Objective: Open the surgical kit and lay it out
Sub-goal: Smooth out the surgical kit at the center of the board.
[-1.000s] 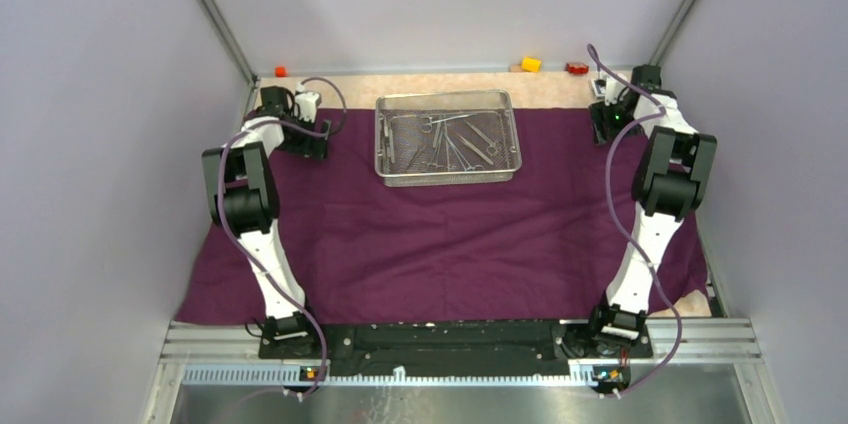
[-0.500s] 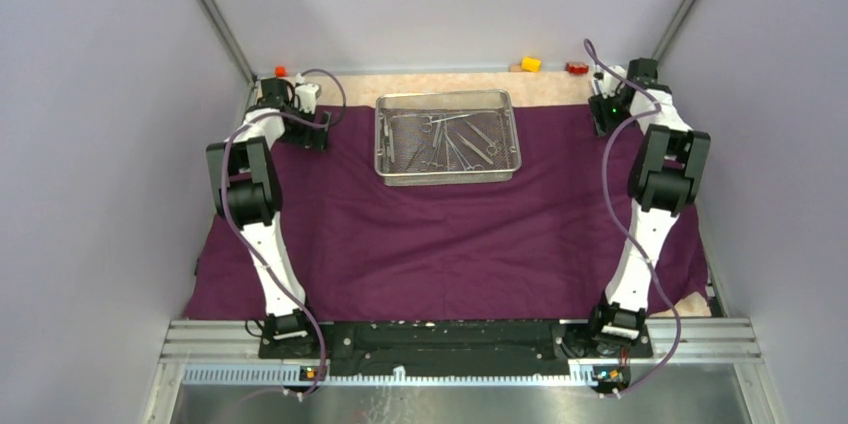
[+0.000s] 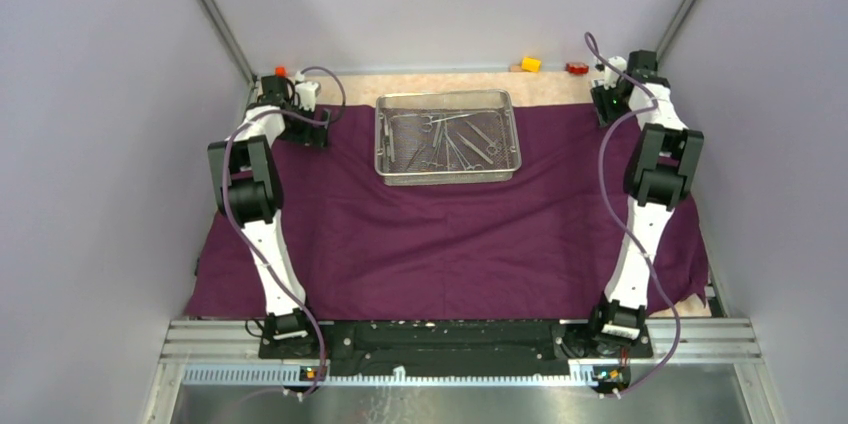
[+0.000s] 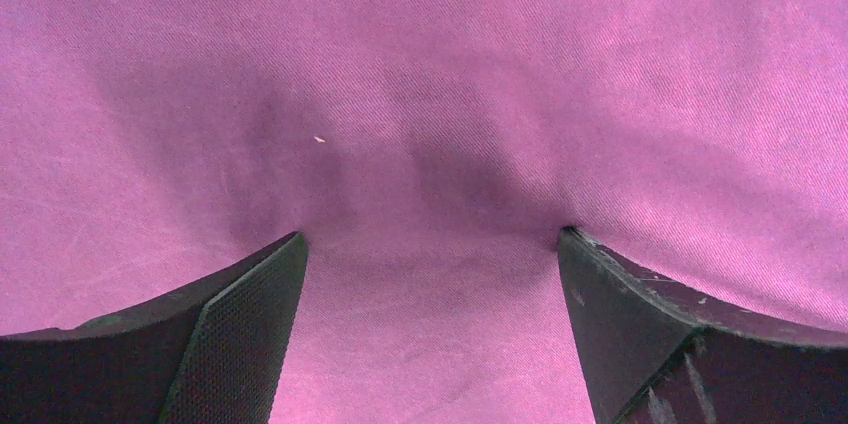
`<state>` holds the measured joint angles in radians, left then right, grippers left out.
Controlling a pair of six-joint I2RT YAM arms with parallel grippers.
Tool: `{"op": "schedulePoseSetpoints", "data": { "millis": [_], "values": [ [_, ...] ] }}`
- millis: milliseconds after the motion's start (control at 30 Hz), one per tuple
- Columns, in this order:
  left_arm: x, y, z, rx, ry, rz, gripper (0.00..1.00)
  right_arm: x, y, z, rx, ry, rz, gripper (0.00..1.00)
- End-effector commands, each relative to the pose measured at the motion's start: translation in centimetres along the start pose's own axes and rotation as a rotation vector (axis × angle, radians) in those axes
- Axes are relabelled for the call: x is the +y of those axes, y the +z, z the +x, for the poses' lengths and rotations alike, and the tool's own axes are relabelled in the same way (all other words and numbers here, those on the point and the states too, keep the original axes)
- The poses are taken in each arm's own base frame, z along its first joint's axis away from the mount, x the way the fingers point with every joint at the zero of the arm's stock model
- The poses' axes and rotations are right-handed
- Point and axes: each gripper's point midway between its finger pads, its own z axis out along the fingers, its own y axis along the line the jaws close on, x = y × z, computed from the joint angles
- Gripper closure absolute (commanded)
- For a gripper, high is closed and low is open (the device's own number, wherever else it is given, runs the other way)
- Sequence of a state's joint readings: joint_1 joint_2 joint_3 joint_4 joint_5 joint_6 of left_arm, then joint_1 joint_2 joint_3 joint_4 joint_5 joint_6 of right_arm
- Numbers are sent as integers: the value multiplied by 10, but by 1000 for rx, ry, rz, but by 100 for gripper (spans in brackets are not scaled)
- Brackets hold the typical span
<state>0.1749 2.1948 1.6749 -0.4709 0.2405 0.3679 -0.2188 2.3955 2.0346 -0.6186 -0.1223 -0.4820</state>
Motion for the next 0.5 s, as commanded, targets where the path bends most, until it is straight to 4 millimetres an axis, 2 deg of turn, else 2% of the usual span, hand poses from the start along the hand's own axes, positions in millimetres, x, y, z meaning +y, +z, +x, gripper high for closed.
{"op": "schedulePoseSetpoints", "data": {
  "millis": [0, 200, 333, 467],
  "values": [
    [18, 22, 46, 136, -30, -53, 1, -4, 35, 46, 146, -21, 27, 46],
    [28, 17, 55, 162, -37, -79, 1, -9, 28, 28, 114, -3, 30, 46],
    [37, 10, 60, 161, -56, -87, 1, -9, 12, 5, 57, 24, 8, 45],
    [35, 0, 58, 145, -67, -63, 1, 1, -10, -21, -23, 60, -55, 42]
  ]
}}
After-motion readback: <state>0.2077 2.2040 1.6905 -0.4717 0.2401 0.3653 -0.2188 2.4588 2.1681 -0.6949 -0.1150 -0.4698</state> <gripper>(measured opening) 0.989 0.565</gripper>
